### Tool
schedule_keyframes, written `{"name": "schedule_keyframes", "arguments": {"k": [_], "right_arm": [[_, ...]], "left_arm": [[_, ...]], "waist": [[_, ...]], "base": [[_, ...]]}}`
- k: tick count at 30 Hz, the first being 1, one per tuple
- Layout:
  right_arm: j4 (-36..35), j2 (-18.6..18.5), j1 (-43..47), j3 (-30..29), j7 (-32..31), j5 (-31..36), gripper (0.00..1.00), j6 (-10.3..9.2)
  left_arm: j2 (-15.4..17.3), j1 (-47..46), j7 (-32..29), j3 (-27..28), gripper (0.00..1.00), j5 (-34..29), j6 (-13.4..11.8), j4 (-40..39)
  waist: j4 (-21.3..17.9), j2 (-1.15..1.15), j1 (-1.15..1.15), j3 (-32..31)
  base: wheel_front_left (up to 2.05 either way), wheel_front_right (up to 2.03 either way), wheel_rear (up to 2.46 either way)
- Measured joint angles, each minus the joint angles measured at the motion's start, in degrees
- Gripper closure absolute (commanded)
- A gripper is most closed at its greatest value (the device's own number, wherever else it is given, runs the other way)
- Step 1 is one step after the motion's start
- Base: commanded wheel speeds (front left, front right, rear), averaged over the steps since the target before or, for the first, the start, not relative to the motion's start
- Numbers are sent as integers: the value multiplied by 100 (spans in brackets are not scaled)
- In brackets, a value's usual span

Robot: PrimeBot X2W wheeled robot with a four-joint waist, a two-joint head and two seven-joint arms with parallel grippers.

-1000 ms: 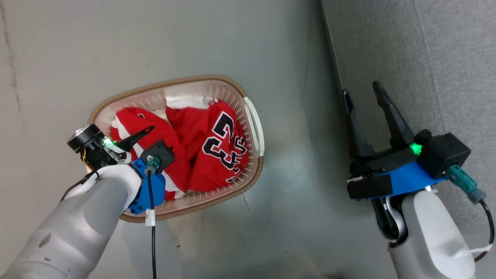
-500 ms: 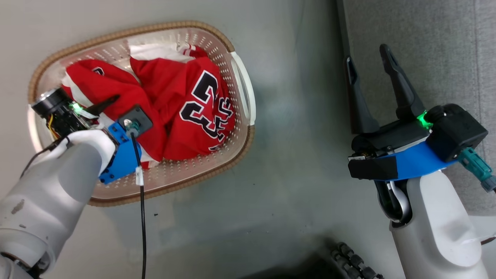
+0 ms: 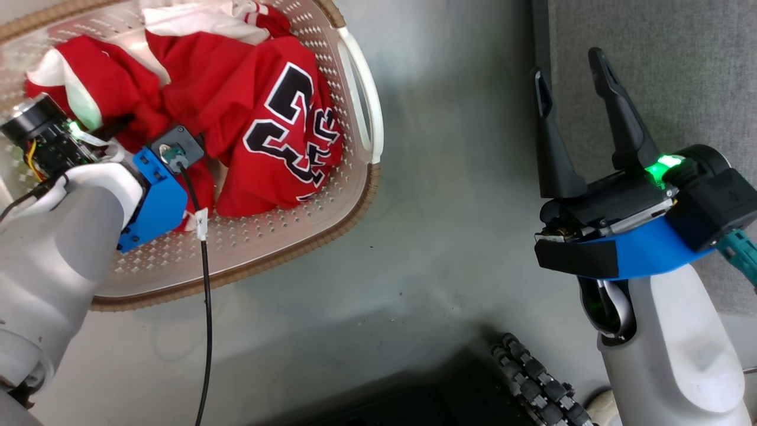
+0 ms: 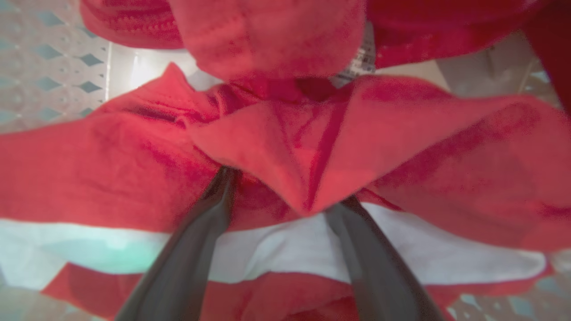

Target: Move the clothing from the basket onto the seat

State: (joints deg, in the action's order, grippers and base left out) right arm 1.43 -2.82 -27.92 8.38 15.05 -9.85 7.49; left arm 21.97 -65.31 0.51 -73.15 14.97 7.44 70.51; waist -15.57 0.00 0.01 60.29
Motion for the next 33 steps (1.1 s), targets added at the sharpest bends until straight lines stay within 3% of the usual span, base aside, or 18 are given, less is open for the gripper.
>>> {"name": "schedule_keyframes", "arguments": {"k": [9,10,11,20,33], "right_arm": [[-143,-1,27,-43,0,-38,0,0],[-142,-1,27,-52,0,-38,0,0],[-140,-1,28,-64,0,-38,0,-1],[-113,-1,28,-159,0,18,0,0],[120,1,31,-278,0,211,0,0]], "left_arm": [[-45,-179,-536,-7,0,166,1,53],[-58,-179,-582,-9,57,157,3,58],[-67,-179,-612,-10,99,154,12,63],[-218,-104,-719,-18,100,188,14,1],[-634,32,166,-18,100,560,13,-280]], "waist": [[-81,0,-1,153],[-83,0,-1,145],[-83,0,0,134],[-16,0,0,-45],[386,0,-1,-731]], "base": [[0,0,0],[0,0,0],[0,0,0],[0,0,0],[0,0,0]]}}
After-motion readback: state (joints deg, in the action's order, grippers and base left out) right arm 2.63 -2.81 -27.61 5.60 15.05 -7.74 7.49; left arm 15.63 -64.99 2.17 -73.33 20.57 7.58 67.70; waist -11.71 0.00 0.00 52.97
